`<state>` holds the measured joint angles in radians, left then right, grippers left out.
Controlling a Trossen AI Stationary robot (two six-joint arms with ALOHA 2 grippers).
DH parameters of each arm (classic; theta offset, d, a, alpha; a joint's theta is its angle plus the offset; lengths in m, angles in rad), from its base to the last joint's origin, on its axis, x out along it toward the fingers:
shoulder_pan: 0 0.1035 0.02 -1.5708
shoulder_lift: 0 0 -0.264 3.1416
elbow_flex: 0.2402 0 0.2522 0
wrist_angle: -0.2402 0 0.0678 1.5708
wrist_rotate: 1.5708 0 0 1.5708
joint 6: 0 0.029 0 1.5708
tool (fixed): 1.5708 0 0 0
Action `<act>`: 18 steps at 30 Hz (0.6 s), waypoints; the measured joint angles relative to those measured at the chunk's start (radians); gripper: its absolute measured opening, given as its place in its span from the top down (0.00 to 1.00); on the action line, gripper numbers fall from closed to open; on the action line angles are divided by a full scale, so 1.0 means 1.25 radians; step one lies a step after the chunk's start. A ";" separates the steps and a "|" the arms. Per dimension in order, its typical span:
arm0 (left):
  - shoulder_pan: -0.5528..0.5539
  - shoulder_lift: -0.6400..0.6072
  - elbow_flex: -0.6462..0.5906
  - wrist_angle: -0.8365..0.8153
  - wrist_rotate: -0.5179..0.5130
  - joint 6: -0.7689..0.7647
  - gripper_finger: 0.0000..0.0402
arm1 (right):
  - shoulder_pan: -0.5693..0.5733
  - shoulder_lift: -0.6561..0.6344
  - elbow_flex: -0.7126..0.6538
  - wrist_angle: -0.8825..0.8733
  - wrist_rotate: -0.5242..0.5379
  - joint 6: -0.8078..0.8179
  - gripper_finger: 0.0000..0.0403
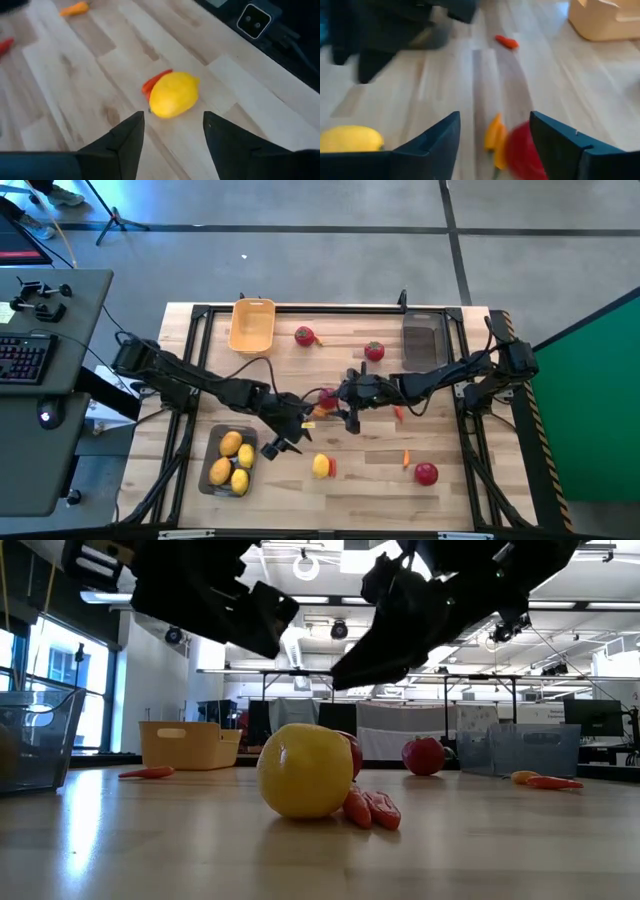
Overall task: Sort produce into baskets
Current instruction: Put the lemon into the bottom gray bin
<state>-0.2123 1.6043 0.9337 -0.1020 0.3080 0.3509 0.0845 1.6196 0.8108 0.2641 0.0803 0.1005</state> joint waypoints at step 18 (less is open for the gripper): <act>-0.043 0.181 0.085 0.098 0.025 0.069 0.50 | -0.052 0.000 0.000 -0.041 0.014 -0.025 0.58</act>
<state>-0.2660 1.8308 1.0397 0.0202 0.3396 0.4368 0.0193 1.6196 0.8104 0.2131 0.0978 0.0696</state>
